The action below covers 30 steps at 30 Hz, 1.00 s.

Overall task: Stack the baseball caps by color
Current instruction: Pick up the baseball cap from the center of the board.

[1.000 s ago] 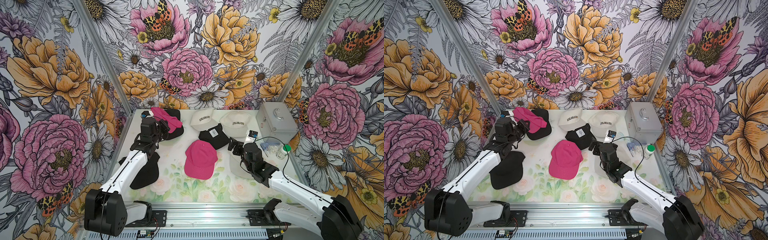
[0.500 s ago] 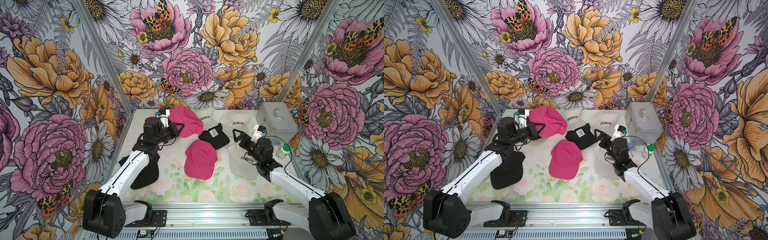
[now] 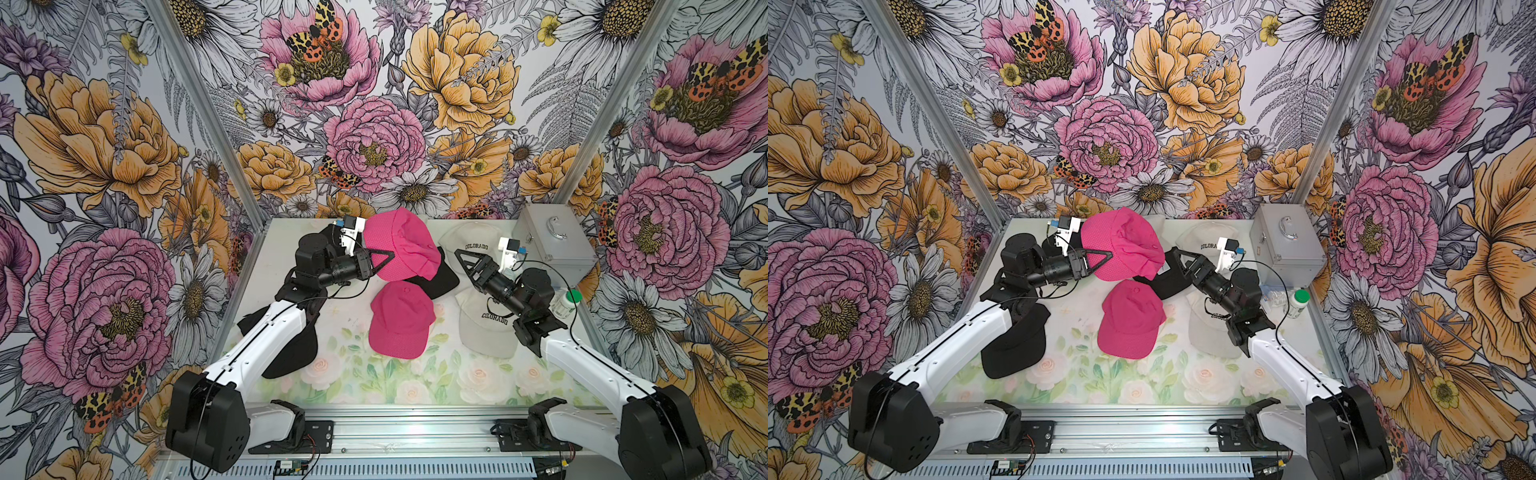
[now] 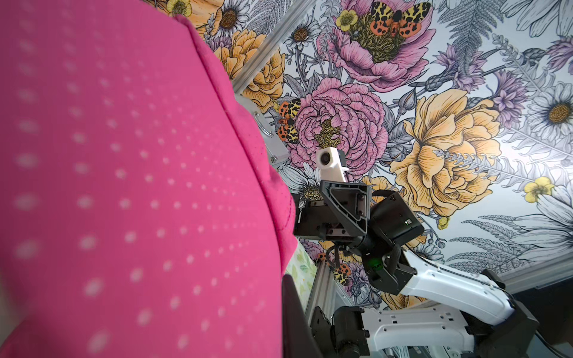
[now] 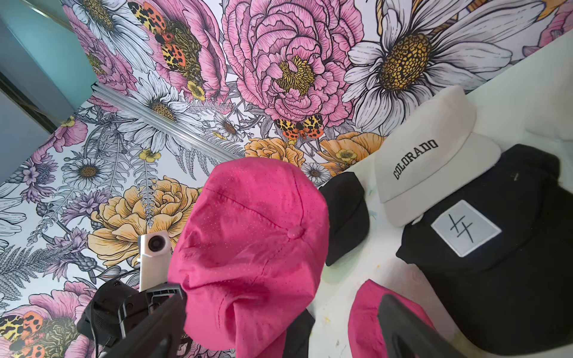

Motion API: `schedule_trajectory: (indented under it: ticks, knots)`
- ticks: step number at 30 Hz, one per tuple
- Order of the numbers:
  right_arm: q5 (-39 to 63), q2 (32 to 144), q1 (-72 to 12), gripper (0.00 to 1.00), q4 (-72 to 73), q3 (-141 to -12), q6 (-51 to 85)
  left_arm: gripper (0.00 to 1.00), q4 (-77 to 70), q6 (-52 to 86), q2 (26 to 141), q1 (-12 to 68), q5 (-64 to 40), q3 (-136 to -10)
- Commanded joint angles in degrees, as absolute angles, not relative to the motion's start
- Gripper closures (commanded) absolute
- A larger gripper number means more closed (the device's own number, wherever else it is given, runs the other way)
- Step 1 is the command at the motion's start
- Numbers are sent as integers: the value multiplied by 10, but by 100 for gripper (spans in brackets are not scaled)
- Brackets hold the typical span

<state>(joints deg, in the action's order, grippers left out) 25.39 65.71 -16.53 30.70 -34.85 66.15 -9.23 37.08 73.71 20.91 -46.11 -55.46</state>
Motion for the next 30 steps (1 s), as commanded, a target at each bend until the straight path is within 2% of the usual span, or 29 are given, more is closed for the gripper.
schedule_trajectory:
  ticks: [1, 6, 15, 21, 30]
  knots:
    - [286, 673, -166, 0, 323, -357, 704, 100, -144, 361, 759, 236, -519, -581]
    - [301, 675, -179, 1, 373, -355, 725, 100, -146, 331, 761, 255, -523, -577]
    - [172, 621, -180, 1, 297, -285, 727, 100, -164, 330, 761, 255, -539, -585]
    - [272, 678, -195, 1, 430, -321, 736, 100, -164, 309, 761, 265, -568, -582]
    - [238, 681, -224, 1, 536, -320, 743, 100, -164, 317, 789, 259, -583, -589]
